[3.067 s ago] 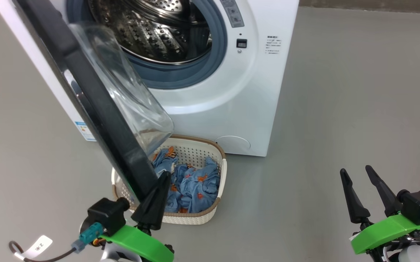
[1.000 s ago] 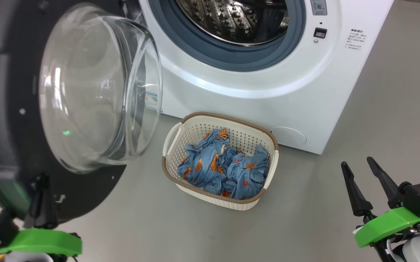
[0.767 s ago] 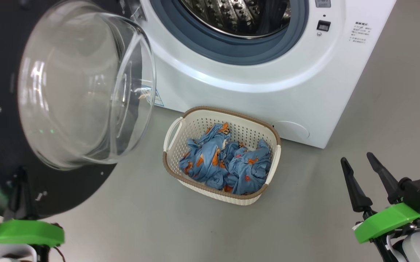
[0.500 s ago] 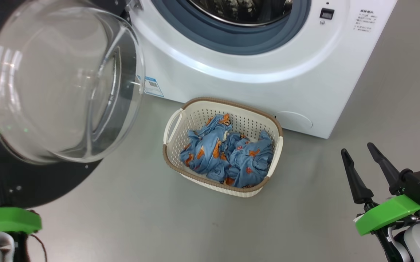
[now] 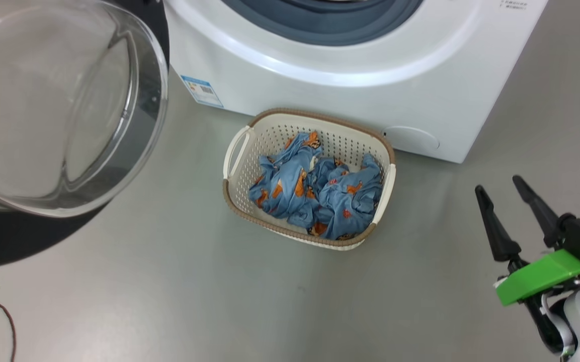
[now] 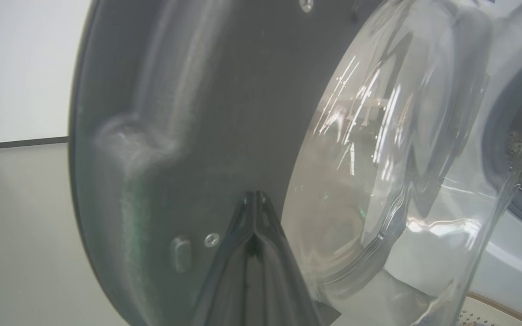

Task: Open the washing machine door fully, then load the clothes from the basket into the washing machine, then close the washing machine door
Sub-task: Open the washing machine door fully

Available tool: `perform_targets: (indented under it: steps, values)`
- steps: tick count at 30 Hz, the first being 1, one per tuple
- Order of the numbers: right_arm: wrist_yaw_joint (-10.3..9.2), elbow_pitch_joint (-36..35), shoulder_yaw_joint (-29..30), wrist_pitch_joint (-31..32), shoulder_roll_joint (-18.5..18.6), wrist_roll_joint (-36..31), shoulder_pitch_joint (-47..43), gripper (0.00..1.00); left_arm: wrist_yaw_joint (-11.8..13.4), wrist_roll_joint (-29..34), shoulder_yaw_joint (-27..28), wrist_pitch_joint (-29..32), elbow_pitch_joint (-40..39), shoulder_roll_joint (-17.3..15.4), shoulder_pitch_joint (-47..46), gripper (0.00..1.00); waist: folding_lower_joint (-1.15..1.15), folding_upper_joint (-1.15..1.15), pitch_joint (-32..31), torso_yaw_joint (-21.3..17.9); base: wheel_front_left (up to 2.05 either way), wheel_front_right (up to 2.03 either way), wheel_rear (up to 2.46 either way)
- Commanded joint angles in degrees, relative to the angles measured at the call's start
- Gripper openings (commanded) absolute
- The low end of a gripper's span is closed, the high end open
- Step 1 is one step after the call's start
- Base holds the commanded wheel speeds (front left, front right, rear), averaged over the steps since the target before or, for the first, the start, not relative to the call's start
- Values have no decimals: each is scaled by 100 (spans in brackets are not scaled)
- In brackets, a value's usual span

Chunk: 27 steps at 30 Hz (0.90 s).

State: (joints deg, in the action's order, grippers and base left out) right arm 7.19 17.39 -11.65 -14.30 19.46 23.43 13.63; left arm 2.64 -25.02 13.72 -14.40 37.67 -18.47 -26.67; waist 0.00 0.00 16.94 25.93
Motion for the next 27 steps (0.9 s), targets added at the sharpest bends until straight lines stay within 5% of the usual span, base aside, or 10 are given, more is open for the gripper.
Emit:
perform_targets:
  steps: [1, 27]
  values:
    - [30, -120, -125, -70, 93, -115, 152, 100, -15, 82, 333, -59, -31, -445, -258, 0, 0, 0, 134, 20, 0, 0, 0]
    - [30, -60, -288, -70, 432, -214, 846, 100, -444, 1018, 1747, -60, 1348, -739, -1601, 0, 0, 0, 1065, -51, 0, 0, 0]
